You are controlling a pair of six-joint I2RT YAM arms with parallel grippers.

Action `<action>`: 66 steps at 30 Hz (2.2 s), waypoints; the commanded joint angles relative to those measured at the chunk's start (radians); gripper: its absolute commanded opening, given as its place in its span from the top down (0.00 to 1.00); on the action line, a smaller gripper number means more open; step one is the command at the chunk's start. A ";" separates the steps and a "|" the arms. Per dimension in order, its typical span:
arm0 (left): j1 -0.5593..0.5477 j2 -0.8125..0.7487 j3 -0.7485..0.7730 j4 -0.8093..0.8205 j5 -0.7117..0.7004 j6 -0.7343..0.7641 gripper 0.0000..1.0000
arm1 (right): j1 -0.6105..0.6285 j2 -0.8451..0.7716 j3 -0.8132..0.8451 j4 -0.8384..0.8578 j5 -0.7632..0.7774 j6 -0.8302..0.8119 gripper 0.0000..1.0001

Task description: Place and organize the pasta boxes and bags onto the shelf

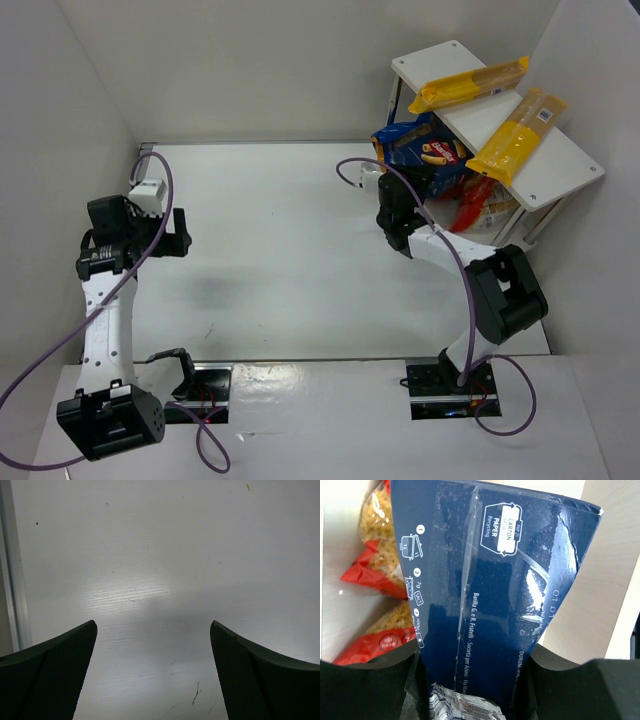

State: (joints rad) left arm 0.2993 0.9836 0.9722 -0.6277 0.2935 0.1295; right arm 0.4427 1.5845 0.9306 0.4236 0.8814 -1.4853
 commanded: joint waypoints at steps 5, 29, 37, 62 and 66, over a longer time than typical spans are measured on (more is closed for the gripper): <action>0.032 -0.011 -0.007 0.020 0.024 0.015 0.01 | -0.053 0.075 0.132 0.279 -0.005 -0.056 1.00; 0.041 0.000 -0.017 0.020 0.024 0.015 0.01 | -0.183 0.245 0.203 0.409 -0.030 -0.101 1.00; 0.041 0.000 -0.017 0.020 0.024 0.015 0.01 | -0.193 0.246 0.194 0.409 -0.021 -0.101 1.00; 0.041 0.000 -0.017 0.020 0.024 0.015 0.01 | -0.240 0.285 0.185 0.304 -0.002 -0.014 0.89; 0.041 -0.010 -0.017 0.020 0.024 0.015 0.01 | -0.249 0.285 0.185 0.262 0.007 0.009 0.78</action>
State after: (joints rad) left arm 0.3332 0.9844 0.9588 -0.6273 0.2939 0.1295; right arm 0.2195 1.8736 1.0679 0.6632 0.8242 -1.5288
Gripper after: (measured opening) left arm 0.992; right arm 0.536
